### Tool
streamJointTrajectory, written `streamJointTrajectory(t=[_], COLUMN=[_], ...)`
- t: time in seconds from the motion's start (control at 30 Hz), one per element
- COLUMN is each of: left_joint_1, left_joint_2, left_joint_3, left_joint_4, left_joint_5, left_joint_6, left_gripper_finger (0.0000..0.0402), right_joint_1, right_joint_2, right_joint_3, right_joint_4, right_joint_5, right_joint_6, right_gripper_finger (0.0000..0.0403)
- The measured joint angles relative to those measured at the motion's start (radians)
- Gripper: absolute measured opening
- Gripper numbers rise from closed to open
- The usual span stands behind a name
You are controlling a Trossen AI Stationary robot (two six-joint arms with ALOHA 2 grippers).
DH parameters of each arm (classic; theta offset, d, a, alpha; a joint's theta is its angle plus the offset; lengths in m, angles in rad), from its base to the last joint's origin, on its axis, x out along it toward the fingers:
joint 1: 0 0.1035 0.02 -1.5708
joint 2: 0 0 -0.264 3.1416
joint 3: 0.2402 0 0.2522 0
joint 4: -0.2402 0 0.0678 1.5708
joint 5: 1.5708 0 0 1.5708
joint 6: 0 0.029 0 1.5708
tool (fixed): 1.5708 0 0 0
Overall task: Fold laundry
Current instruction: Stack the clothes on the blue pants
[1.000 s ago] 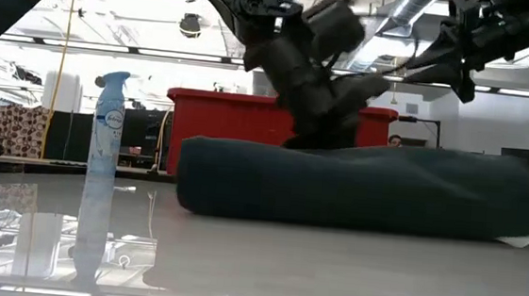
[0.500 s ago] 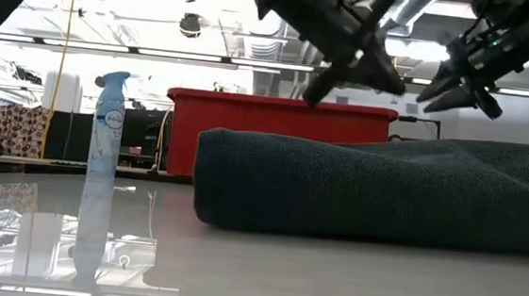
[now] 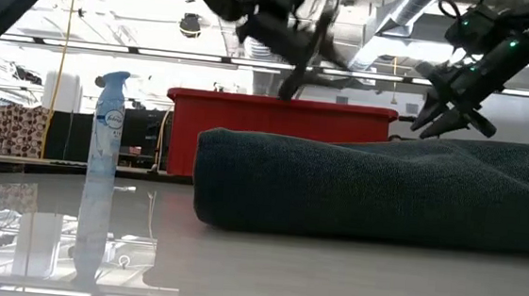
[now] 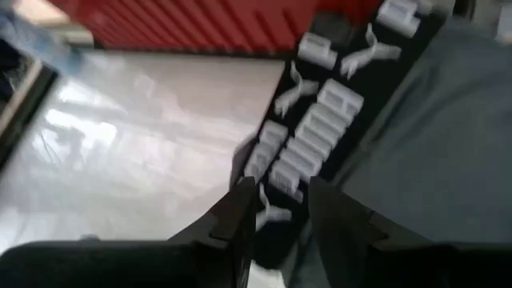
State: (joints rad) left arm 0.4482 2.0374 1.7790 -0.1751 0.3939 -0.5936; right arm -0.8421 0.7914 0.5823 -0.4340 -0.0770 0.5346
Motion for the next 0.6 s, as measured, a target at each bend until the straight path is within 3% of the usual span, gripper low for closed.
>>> streamJointTrajectory(t=[0.17,0.27,0.4,0.6], left_joint_1=[0.074,0.097,0.115,0.115], left_joint_2=[0.072,0.119,0.191,0.265], left_joint_3=[-0.001,0.002,-0.001,0.038], left_joint_4=[0.072,0.1,0.104,0.12], left_joint_5=[-0.005,0.048,0.12,0.072], left_joint_6=[0.005,-0.04,-0.103,-0.145], left_gripper_finger=[0.0215,0.0239,0.0259,0.0269], right_joint_1=[-0.026,-0.054,-0.086,-0.088], right_joint_2=[0.005,0.011,0.041,0.128], right_joint_3=[0.006,0.053,0.132,0.231], right_joint_4=[0.073,0.038,-0.022,-0.106], right_joint_5=[0.011,0.062,0.11,0.132], right_joint_6=[0.078,0.09,0.094,0.094], right_gripper_finger=[0.0147,0.0143,0.0137,0.0137])
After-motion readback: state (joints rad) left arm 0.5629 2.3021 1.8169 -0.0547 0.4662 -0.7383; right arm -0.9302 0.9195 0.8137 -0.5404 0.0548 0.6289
